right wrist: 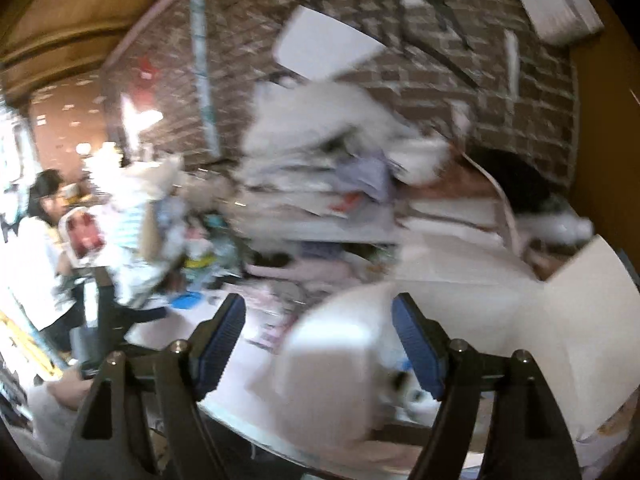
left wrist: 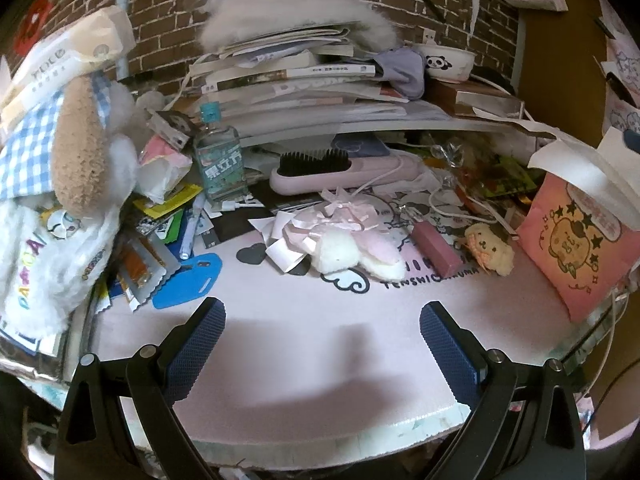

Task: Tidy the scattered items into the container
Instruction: 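Withdraw the right tool from the box back toward the desk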

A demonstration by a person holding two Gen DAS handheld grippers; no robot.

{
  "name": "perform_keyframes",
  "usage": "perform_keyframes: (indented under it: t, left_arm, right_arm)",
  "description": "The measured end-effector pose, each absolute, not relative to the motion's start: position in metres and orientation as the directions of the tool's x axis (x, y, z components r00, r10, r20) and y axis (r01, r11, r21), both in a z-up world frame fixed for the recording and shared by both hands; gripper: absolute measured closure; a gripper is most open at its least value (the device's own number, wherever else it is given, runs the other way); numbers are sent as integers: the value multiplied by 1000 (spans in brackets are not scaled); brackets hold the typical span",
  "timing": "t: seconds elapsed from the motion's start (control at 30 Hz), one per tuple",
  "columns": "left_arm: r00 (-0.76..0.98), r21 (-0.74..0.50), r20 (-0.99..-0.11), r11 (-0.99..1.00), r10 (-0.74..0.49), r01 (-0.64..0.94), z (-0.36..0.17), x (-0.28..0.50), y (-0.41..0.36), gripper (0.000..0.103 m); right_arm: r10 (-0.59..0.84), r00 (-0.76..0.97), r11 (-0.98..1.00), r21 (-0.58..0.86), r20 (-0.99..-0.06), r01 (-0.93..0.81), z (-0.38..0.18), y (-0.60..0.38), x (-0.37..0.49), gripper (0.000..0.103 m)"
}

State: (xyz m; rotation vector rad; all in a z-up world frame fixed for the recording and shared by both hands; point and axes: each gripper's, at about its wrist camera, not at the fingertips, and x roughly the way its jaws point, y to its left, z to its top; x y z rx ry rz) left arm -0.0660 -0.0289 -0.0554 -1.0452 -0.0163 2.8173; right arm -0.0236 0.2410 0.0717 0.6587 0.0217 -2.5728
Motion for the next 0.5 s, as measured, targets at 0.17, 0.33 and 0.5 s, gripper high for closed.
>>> perform_keyframes:
  t: [0.17,0.33,0.5]
  left_arm:
    - [-747,-74,-648,-989,147,-130,-59,-77,-29,5]
    - [-736,-100,-651,-982,186,-159,-62,-94,-23,5]
    - [-739,-124,-642,-979,204,-163,-66,-117,-18,6]
  right_arm:
    - [-578,-690,-800,135,-435,585,54,204,-2,24]
    - [-626,-634,-757,158,-454,634,22,176,10,24]
    - [-658,-576,-730,223,-484,647,-5,166,12,24]
